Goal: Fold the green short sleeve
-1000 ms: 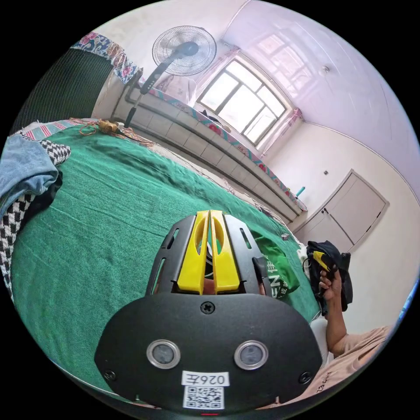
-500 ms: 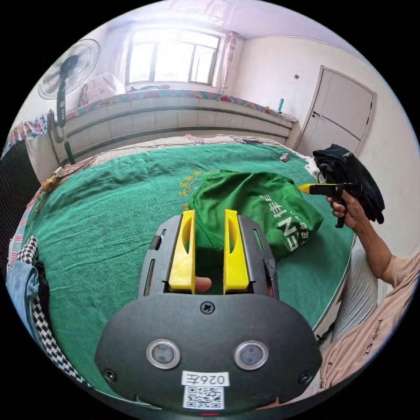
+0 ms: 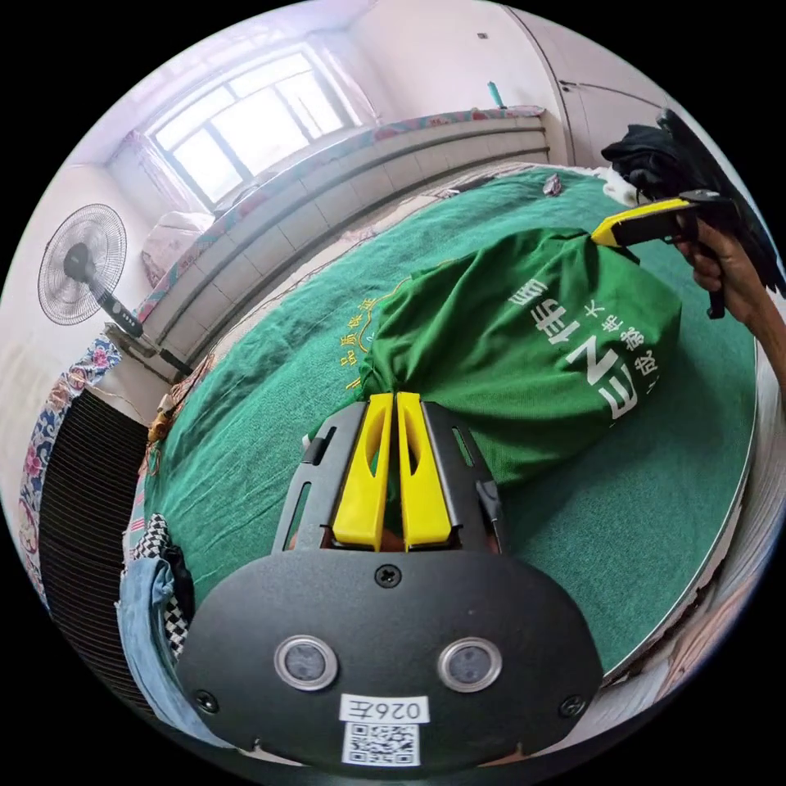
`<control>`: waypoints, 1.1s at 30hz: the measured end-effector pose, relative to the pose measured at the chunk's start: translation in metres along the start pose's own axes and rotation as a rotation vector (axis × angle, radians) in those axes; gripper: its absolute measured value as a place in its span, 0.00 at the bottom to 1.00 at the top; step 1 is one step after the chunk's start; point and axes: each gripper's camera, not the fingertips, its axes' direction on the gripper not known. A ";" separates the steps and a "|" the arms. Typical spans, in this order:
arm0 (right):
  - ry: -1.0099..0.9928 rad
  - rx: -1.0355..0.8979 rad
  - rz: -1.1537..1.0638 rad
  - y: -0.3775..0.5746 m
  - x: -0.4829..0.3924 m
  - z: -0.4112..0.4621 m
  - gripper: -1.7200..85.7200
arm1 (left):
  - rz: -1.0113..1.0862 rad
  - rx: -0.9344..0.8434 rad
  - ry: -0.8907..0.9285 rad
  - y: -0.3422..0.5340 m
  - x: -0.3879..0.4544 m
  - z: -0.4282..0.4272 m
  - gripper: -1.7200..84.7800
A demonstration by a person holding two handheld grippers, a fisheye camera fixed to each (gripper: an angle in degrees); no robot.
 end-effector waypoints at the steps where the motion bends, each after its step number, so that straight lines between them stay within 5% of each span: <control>1: -0.002 0.018 -0.001 0.001 0.000 -0.004 0.00 | -0.022 0.016 0.022 0.001 -0.005 -0.002 0.01; 5: -0.080 0.115 -0.037 0.006 0.003 -0.026 0.00 | -0.132 0.176 0.285 0.010 -0.041 -0.017 0.01; 10: -0.493 0.002 -0.254 0.002 0.000 -0.035 0.01 | -0.071 0.259 0.839 0.013 -0.071 -0.008 0.02; 15: -0.433 0.085 -0.117 0.004 0.021 -0.046 0.07 | -0.289 0.345 0.576 0.022 -0.097 -0.010 0.08; 20: -0.332 0.120 0.099 0.005 0.051 -0.037 0.12 | -0.263 0.312 0.475 0.013 -0.088 -0.015 0.14; 25: -0.199 0.007 0.144 -0.003 0.038 -0.003 0.15 | -0.148 0.012 0.316 -0.012 -0.052 0.015 0.15; 27: -0.132 -0.095 0.110 -0.005 0.023 0.017 0.08 | -0.054 -0.122 0.249 -0.018 -0.034 0.027 0.03; 33: -0.005 0.076 -0.004 0.001 -0.013 -0.014 0.01 | -0.101 0.193 0.329 0.001 -0.062 -0.034 0.02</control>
